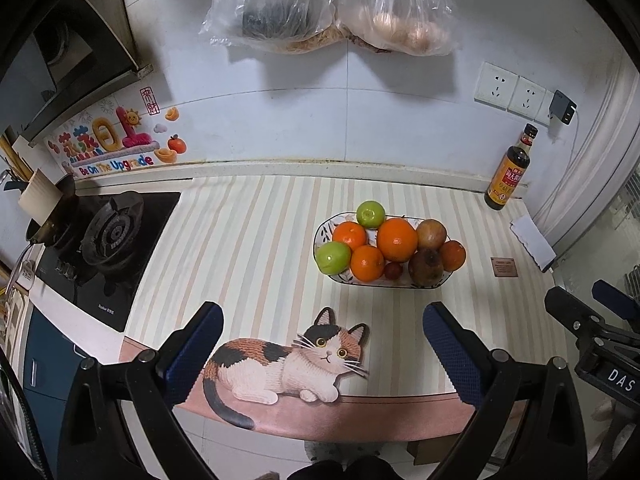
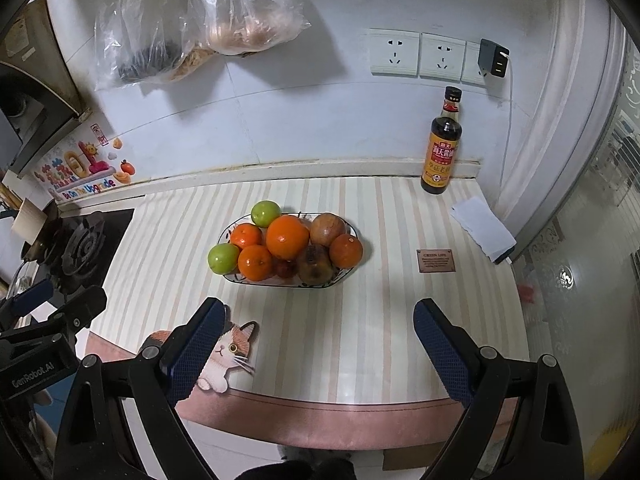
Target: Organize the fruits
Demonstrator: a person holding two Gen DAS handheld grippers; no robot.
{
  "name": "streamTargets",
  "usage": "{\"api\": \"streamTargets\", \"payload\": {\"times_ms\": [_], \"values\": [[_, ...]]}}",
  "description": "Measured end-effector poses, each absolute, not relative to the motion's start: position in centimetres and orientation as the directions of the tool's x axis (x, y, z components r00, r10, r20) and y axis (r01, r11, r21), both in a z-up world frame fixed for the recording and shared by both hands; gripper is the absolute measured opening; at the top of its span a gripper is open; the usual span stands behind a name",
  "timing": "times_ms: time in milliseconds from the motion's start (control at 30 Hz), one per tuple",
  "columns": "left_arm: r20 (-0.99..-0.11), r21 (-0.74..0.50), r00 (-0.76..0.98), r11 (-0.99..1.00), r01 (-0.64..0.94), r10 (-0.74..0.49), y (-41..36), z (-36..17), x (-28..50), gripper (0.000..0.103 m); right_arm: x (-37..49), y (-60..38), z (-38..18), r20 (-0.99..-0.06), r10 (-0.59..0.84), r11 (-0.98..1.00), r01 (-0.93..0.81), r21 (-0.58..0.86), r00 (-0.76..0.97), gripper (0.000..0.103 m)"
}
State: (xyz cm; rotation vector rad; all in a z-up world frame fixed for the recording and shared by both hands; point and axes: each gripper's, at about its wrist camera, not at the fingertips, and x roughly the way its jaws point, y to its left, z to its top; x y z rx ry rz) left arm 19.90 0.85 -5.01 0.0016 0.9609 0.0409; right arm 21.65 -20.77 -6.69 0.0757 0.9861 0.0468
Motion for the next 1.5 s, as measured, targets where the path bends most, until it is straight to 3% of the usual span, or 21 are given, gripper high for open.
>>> {"api": "streamTargets", "payload": {"times_ms": [1500], "values": [[-0.801,0.044,0.595,0.997,-0.061,0.072,0.6,-4.5,18.5,0.102,20.7,-20.0,-6.0,-0.83,0.086,0.996,-0.021,0.089,0.551,0.097]]}}
